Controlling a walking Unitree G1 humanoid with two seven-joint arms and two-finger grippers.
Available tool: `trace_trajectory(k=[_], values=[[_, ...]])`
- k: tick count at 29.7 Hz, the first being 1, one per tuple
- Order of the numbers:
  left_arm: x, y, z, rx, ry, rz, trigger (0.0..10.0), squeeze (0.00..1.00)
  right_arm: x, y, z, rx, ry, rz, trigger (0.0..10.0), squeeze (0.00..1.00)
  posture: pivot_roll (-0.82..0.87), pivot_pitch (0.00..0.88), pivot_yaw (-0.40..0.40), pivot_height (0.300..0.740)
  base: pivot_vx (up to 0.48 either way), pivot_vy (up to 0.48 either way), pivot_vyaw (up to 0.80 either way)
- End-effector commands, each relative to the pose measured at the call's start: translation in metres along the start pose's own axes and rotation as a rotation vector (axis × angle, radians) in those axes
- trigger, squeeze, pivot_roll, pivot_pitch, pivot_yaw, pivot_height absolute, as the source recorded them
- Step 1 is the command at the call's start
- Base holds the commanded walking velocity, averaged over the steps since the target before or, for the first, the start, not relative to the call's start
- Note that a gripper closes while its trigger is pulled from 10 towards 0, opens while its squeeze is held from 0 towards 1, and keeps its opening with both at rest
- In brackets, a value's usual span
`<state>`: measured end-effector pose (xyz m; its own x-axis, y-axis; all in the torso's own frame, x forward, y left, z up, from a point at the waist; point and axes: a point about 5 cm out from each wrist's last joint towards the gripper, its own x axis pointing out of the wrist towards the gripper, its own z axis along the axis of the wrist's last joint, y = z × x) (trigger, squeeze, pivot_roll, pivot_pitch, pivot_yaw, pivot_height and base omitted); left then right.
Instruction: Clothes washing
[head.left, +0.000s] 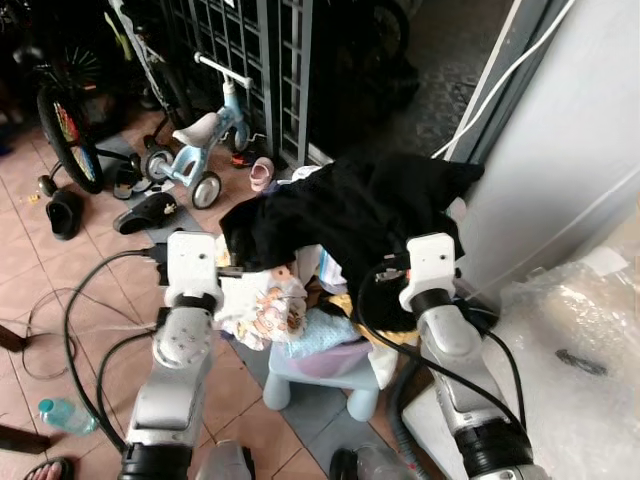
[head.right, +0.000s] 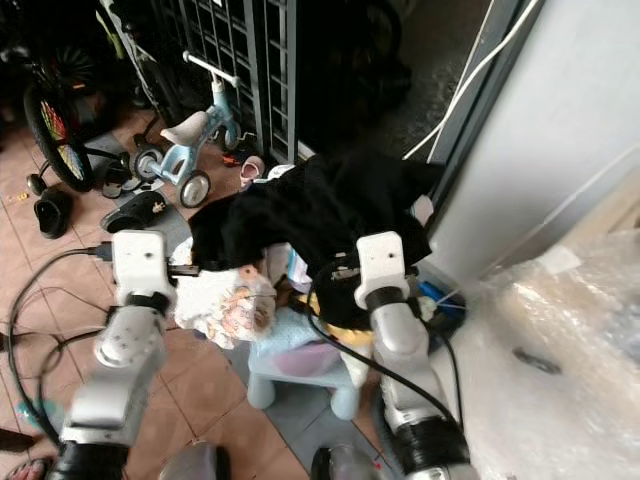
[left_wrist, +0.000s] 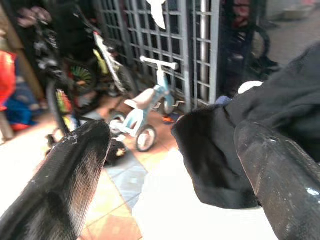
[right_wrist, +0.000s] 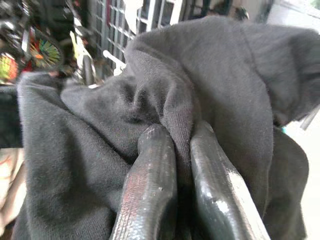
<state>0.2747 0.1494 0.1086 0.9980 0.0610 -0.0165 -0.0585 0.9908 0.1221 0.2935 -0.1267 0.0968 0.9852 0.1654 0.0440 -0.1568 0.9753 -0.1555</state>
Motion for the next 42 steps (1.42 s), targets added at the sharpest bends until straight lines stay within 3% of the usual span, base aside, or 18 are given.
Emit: trace_trajectory(k=[1, 9, 21, 25, 27, 28, 34, 42], values=[[-0.0010, -0.0073, -0.0014, -0.006, 0.005, -0.029, 10.0, 0.00, -0.0026, -0.0082, -0.0062, 0.006, 0.024, -0.032, 0.0, 0.00, 0.00, 0.000, -0.008, 0.740, -0.270, -0.292, 0.00], [-0.0006, -0.0082, -0.0014, -0.009, 0.003, -0.029, 10.0, 0.00, -0.0020, -0.0084, -0.0069, 0.004, 0.024, -0.030, 0.0, 0.00, 0.00, 0.000, -0.014, 0.740, -0.270, -0.295, 0.00], [0.0003, -0.0092, -0.0018, -0.042, 0.007, -0.028, 10.0, 0.00, -0.0012, -0.0066, -0.0056, 0.000, 0.009, -0.012, 0.0, 0.00, -0.01, 0.000, -0.012, 0.740, 0.000, 0.000, 0.00], [0.0007, -0.0093, -0.0023, -0.049, 0.016, -0.030, 10.0, 0.00, -0.0010, -0.0063, -0.0054, 0.007, 0.006, -0.010, 0.0, 0.00, -0.01, 0.000, -0.012, 0.740, 0.000, 0.480, 0.00], [0.0007, -0.0093, -0.0024, -0.050, 0.015, -0.030, 10.0, 0.00, -0.0010, -0.0062, -0.0054, 0.004, 0.007, -0.008, 0.5, 0.00, -0.01, 0.000, -0.012, 0.740, 0.000, 0.480, 0.00], [0.0007, -0.0094, -0.0025, -0.050, 0.015, -0.030, 10.0, 0.00, -0.0009, -0.0061, -0.0055, -0.002, 0.008, -0.006, 10.0, 0.00, -0.01, 0.000, -0.012, 0.740, 0.000, 0.480, 0.00], [0.0010, -0.0094, -0.0027, -0.053, 0.016, -0.030, 10.0, 0.00, -0.0005, -0.0078, -0.0073, -0.002, 0.025, -0.021, 10.0, 0.00, -0.01, 0.000, -0.012, 0.740, 0.000, 0.480, 0.00], [0.0018, -0.0092, -0.0023, -0.059, 0.017, -0.032, 10.0, 0.00, -0.0004, -0.0088, -0.0079, 0.006, 0.028, -0.024, 10.0, 0.00, -0.02, 0.000, -0.009, 0.740, 0.000, 0.480, -0.80]])
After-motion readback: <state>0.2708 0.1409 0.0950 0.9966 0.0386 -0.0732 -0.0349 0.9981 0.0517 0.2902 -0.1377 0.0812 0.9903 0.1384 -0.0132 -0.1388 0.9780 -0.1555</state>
